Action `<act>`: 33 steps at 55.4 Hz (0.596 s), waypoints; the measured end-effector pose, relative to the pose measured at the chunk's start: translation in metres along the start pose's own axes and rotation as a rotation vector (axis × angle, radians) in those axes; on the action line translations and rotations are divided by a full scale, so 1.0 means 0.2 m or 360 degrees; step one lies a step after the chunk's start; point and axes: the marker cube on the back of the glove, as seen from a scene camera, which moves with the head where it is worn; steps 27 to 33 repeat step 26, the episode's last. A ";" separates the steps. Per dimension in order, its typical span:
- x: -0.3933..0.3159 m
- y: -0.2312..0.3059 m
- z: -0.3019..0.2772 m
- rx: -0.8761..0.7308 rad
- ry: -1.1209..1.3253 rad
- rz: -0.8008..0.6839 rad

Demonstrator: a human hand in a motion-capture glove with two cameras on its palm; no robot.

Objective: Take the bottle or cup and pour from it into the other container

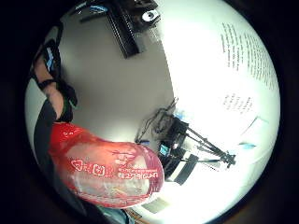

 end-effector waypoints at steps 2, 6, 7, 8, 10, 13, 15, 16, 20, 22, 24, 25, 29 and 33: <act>-0.01 -0.01 -0.01 -0.0016 0.0059 -0.0003; -0.05 -0.02 -0.02 -0.0061 0.0174 -0.0009; -0.06 -0.03 -0.02 -0.0073 0.0199 -0.0011; -0.07 -0.03 -0.03 -0.0085 0.0222 -0.0014; -0.09 -0.04 -0.03 -0.0107 0.0264 -0.0019; -0.11 -0.05 -0.03 -0.0127 0.0294 -0.0028; -0.13 -0.06 -0.03 -0.0133 0.0300 -0.0034; -0.13 -0.07 -0.03 -0.0134 0.0300 -0.0036; -0.14 -0.07 -0.04 -0.0132 0.0298 -0.0035; -0.15 -0.07 -0.04 -0.0127 0.0295 -0.0042; -0.17 -0.08 -0.05 -0.0117 0.0283 -0.0048; -0.17 -0.08 -0.05 -0.0112 0.0277 -0.0048; -0.17 -0.08 -0.05 -0.0109 0.0273 -0.0047; -0.17 -0.08 -0.05 -0.0109 0.0273 -0.0047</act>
